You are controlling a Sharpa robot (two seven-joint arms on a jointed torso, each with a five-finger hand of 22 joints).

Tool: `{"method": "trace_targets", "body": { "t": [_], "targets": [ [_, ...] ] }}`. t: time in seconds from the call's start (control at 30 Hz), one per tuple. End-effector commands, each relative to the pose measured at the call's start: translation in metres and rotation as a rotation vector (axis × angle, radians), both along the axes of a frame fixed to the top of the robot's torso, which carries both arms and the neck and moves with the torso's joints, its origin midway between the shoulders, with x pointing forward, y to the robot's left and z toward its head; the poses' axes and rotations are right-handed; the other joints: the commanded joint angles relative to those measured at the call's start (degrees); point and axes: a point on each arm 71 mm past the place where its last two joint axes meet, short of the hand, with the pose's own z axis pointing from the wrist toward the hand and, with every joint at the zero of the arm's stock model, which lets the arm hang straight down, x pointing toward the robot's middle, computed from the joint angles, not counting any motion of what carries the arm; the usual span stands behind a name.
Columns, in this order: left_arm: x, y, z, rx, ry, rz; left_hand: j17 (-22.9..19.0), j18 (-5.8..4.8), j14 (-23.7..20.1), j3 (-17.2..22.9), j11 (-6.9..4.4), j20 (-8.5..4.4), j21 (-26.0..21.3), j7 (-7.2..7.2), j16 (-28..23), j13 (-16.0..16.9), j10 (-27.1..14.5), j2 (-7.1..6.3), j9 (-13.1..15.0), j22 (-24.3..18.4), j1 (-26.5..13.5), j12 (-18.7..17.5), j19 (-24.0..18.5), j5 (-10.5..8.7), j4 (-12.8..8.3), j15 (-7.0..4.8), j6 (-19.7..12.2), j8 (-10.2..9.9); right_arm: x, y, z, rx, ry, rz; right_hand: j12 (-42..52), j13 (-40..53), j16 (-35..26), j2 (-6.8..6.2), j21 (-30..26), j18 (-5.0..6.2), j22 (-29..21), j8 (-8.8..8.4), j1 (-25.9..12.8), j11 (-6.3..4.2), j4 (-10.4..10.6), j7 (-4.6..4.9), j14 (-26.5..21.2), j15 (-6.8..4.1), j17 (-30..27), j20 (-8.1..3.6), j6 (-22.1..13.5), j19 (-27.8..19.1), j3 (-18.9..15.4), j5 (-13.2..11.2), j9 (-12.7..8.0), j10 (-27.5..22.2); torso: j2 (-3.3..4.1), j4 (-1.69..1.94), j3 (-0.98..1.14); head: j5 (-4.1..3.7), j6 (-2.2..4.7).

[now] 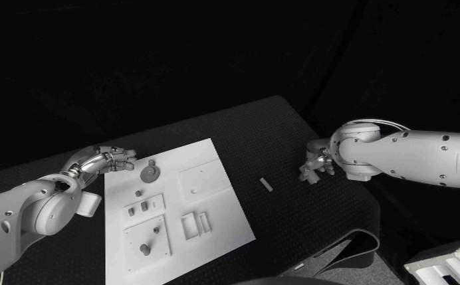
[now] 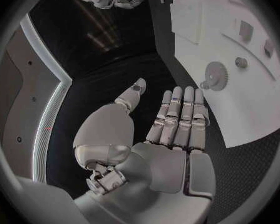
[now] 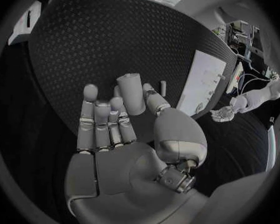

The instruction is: Assemble the parts on the task board

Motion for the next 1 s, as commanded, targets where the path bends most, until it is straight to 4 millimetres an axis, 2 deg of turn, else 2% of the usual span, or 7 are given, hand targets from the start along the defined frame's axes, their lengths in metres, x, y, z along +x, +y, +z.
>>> {"method": "trace_targets", "body": {
  "t": [0.03,0.33,0.47,0.63,0.67,0.77,1.0],
  "targets": [
    [-0.001,0.0,0.001,-0.002,-0.004,-0.003,0.07,0.46,0.25,-0.37,-0.03,-0.26,0.13,-0.13,-0.39,0.09,0.24,-0.34,-0.09,0.08,-0.06,-0.09,0.04,-0.38,0.06,0.03,0.31,0.26,0.006,0.027,0.001,0.161,-0.037,-0.06,0.31,0.04,0.36,-0.08,0.2,-0.11,0.08,0.32,-0.35,-1.2,0.31,0.11,1.27,-1.0,0.1,0.05,0.43,0.46,0.48,0.18,-0.14,1.66,0.01,-0.06,0.06,2.12,0.28],
    [-0.002,0.0,0.001,-0.003,-0.003,-0.006,0.08,0.45,0.23,-0.38,-0.02,-0.26,0.11,-0.13,-0.42,0.09,0.22,-0.37,-0.09,0.08,-0.05,-0.12,0.02,-0.38,0.04,0.04,0.32,0.27,0.021,0.115,-0.01,0.373,-0.007,-0.058,0.11,0.01,0.27,-0.86,0.14,-0.11,0.15,0.18,-0.71,-1.19,0.3,0.14,1.29,-1.1,0.21,-0.03,0.37,0.54,0.74,0.17,-0.41,1.63,0.06,0.13,0.05,6.25,0.7],
    [-0.003,0.001,0.002,-0.001,-0.007,0.003,0.1,0.43,0.21,-0.47,0.0,-0.24,0.1,-0.11,-0.47,0.09,0.2,-0.43,-0.11,0.07,-0.18,-0.15,0.01,-0.4,0.09,0.06,0.3,0.26,0.018,0.149,-0.024,0.423,0.032,-0.04,0.06,0.01,0.27,-0.97,0.14,-0.11,0.17,0.14,-0.77,-1.18,0.3,0.15,1.3,-1.14,0.25,-0.06,0.33,0.59,0.85,0.18,-0.48,1.6,0.03,0.22,0.04,8.67,0.57],
    [-0.005,0.001,0.003,-0.002,-0.009,0.004,0.14,0.41,0.18,-0.65,0.0,-0.23,0.07,-0.11,-0.54,0.1,0.2,-0.57,-0.13,0.06,-0.37,-0.19,-0.04,-0.41,0.09,0.07,0.28,0.25,0.015,0.182,-0.038,0.486,0.067,-0.045,-0.04,0.01,0.3,-1.51,0.15,-0.11,0.25,0.05,-0.93,-1.15,0.3,0.19,1.31,-1.2,0.37,-0.1,0.25,0.67,0.99,0.17,-0.64,1.51,0.05,0.18,0.02,12.59,0.17],
    [-0.005,0.0,0.004,-0.002,-0.013,0.006,0.14,0.41,0.18,-0.65,0.0,-0.23,0.07,-0.11,-0.54,0.1,0.2,-0.58,-0.13,0.06,-0.37,-0.19,-0.04,-0.41,0.09,0.07,0.28,0.25,0.013,0.19,-0.042,0.502,0.084,-0.043,-0.05,0.01,0.29,-1.59,0.15,-0.11,0.25,0.04,-0.99,-1.14,0.32,0.2,1.3,-1.21,0.39,-0.1,0.23,0.67,1.0,0.17,-0.66,1.49,0.0,0.1,0.06,13.76,-0.2],
    [-0.005,-0.001,0.006,-0.003,-0.016,0.006,0.15,0.41,0.17,-0.66,0.0,-0.23,0.06,-0.11,-0.55,0.11,0.22,-0.61,-0.13,0.05,-0.36,-0.19,-0.05,-0.41,0.07,0.07,0.28,0.26,0.009,0.207,-0.05,0.528,0.105,-0.045,-0.08,0.02,0.3,-1.68,0.15,-0.11,0.28,0.02,-1.12,-1.13,0.39,0.22,1.29,-1.22,0.43,-0.1,0.22,0.7,1.04,0.18,-0.7,1.45,-0.05,0.26,0.01,15.61,-0.65],
    [-0.003,-0.008,0.01,-0.007,-0.021,-0.004,0.16,0.42,0.15,-0.68,-0.02,-0.24,0.05,-0.12,-0.58,0.12,0.25,-0.65,-0.13,0.05,-0.33,-0.18,-0.07,-0.41,0.03,0.08,0.3,0.27,0.007,0.231,-0.056,0.57,0.126,-0.058,-0.09,0.1,0.56,-2.08,0.35,-0.11,0.44,0.01,-1.78,-1.13,0.61,0.22,1.45,-1.36,0.71,-0.2,0.26,1.1,1.19,0.17,-0.87,1.41,-0.06,0.64,-0.3,17.48,-1.59]
  ]
}}
